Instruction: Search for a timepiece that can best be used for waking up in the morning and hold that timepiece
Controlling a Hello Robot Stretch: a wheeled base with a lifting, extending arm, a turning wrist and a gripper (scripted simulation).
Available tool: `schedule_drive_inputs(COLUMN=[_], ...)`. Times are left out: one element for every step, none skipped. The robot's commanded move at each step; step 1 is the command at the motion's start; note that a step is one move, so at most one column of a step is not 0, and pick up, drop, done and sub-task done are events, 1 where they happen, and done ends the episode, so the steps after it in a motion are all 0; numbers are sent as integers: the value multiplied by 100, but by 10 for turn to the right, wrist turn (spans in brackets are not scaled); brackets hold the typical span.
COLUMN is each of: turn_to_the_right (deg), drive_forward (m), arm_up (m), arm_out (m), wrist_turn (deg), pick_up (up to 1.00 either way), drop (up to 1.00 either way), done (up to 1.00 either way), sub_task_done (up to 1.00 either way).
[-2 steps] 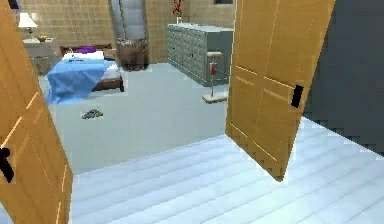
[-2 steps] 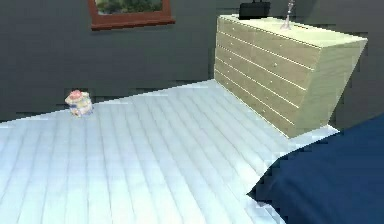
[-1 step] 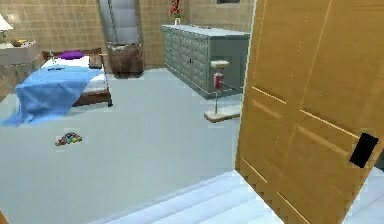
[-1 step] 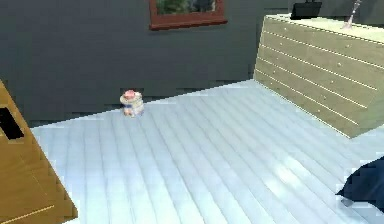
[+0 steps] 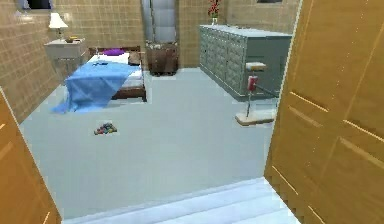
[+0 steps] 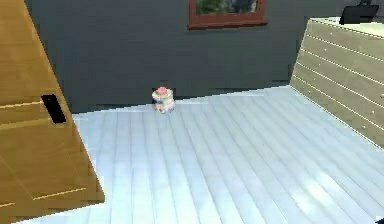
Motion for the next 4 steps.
schedule_drive_inputs(turn_to_the_right=[0,0,0,-90], drive_forward=[100,100,100,0], arm_up=[0,0,0,0], arm_out=[0,0,0,0], wrist_turn=[0,0,0,0], pick_up=[0,0,0,0], drop=[0,0,0,0], done=[0,0,0,0], sub_task_done=[0,0,0,0])
